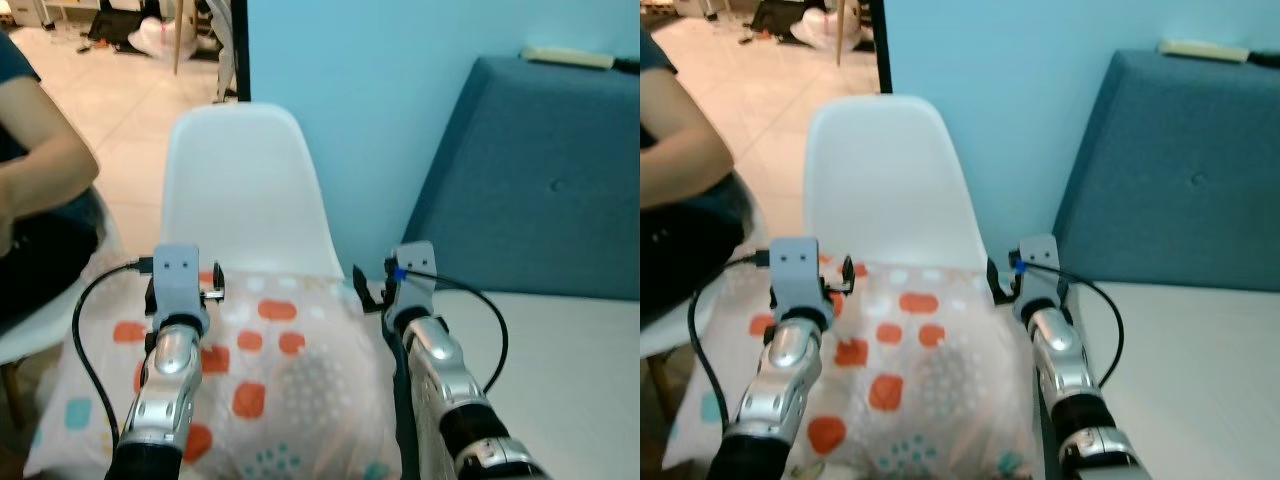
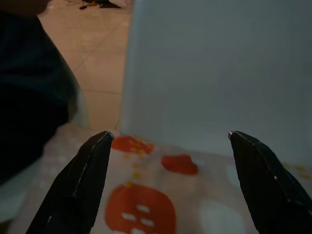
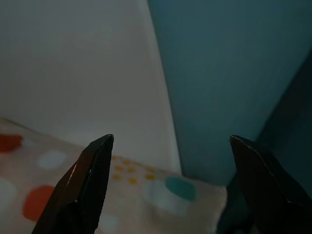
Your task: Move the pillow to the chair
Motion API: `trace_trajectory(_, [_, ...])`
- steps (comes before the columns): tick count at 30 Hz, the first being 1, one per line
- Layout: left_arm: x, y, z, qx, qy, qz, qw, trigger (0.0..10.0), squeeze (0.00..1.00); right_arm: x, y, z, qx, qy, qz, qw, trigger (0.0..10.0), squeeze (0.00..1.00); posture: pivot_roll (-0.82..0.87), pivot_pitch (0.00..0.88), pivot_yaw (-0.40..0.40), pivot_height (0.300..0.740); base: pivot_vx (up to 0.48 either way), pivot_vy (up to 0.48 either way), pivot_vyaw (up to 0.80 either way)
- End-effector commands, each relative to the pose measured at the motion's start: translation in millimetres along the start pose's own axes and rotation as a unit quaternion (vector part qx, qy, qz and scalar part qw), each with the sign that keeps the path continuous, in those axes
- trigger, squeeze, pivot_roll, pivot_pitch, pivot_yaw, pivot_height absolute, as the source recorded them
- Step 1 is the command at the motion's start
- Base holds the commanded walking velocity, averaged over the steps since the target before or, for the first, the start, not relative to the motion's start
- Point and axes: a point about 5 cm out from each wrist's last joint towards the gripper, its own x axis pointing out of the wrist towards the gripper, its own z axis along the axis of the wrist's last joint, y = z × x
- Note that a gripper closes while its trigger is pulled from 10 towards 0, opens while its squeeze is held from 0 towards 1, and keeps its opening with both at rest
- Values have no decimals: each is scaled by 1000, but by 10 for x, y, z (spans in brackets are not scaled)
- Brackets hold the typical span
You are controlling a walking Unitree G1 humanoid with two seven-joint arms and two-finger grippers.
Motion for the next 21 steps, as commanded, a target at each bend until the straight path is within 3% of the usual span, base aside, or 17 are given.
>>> trace_trajectory(1, [7,-1,4,12,2,-7,1000,10000,0,-13,-13,-26,7,6,-8,1000,10000,0,30,79,-69,729,0,0,0])
trace_trajectory(13, [65,-7,57,23,-4,-22,999,10000,0,-28,-44,-43,22,4,-28,999,10000,0,41,72,-33,740,0,0,0])
trace_trajectory(21, [112,25,52,24,8,1,1000,10000,0,-34,-67,-37,33,3,-38,999,10000,0,35,81,-30,740,0,0,0])
